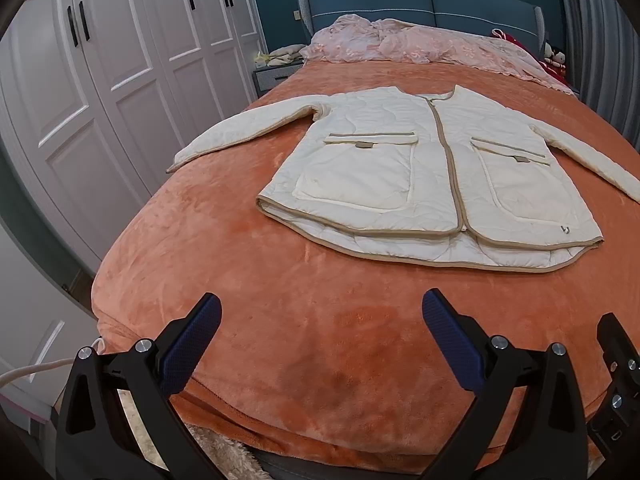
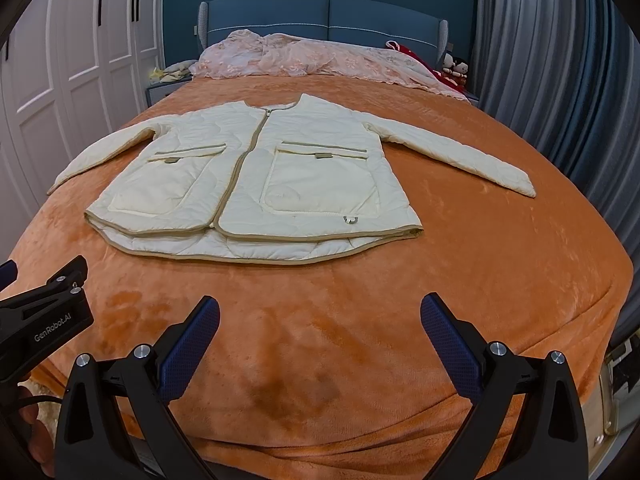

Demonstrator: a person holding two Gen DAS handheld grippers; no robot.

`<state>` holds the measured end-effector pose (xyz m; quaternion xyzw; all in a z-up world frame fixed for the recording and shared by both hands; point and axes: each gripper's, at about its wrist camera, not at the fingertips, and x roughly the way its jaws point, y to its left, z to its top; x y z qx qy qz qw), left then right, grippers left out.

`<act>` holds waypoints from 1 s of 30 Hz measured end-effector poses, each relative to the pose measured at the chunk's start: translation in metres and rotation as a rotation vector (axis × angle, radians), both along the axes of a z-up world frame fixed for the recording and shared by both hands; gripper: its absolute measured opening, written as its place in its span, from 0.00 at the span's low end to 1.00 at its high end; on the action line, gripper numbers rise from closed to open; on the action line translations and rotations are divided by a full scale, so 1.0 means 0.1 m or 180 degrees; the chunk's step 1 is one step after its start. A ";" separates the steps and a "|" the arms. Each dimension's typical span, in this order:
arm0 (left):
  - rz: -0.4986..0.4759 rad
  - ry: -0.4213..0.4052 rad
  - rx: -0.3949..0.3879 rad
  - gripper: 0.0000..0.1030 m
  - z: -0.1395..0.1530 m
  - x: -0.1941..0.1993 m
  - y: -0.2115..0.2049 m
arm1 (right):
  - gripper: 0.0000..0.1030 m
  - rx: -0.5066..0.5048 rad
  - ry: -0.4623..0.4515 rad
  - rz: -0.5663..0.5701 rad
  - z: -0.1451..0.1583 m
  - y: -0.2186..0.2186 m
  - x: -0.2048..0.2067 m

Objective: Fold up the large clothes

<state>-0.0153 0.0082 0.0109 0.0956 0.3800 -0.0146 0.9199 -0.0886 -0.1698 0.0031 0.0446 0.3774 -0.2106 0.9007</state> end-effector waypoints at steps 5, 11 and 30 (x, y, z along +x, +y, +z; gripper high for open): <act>-0.0002 0.0005 -0.0002 0.95 0.00 -0.01 0.00 | 0.95 0.0004 0.0006 0.0004 0.00 0.01 -0.01; 0.0004 0.0014 0.0000 0.95 -0.01 -0.01 0.00 | 0.95 0.0006 0.0010 0.0009 -0.01 0.02 0.00; 0.0049 0.0219 -0.0032 0.95 -0.18 0.18 0.03 | 0.95 0.0193 0.0111 -0.0047 -0.18 -0.21 0.13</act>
